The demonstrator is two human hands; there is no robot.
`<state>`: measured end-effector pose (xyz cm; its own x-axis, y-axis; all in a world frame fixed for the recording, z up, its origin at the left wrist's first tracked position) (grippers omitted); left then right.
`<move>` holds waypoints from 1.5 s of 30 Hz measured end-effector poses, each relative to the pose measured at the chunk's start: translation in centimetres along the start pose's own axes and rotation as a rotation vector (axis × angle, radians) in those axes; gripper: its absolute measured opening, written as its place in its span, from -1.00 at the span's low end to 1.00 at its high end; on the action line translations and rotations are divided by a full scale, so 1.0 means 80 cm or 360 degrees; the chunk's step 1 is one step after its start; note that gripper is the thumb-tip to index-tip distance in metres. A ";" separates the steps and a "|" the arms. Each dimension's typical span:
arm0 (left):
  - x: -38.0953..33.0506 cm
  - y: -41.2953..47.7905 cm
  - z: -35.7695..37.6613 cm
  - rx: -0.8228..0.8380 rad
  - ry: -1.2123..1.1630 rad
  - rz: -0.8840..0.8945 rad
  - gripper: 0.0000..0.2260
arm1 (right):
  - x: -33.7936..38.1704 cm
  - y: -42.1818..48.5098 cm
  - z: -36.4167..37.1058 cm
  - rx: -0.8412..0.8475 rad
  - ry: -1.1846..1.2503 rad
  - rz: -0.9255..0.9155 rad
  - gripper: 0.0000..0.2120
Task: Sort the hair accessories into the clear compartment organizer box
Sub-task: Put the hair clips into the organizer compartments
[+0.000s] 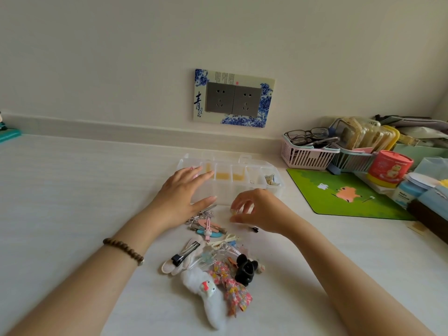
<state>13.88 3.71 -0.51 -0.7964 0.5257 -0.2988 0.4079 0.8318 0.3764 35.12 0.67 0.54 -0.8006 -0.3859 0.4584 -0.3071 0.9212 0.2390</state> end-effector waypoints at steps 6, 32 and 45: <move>-0.003 0.000 -0.001 -0.0018 -0.0021 -0.0003 -0.34 | 0.011 0.011 -0.030 -0.0526 0.0571 -0.0052 -0.88; -0.001 0.000 0.003 -0.0058 -0.0086 -0.0028 -0.29 | -0.035 -0.041 -0.025 -0.0005 0.0091 0.0094 -0.77; -0.004 0.000 0.002 -0.0036 -0.0087 -0.0052 -0.50 | 0.016 0.007 -0.059 -0.0684 0.0457 -0.0056 -0.83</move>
<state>14.17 3.58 -0.54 -0.7831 0.5080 -0.3587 0.3714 0.8447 0.3854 36.34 0.48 5.28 -0.6016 -0.4704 0.6456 -0.0441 0.8266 0.5611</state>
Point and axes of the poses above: each hand's wrist, its own y-axis towards the middle knuckle, its own z-axis out of the palm, x = y × z, the point moved 1 cm from there along y, towards the middle knuckle, and after that the axes turned 6 degrees about -x, right-handed, at the moved point
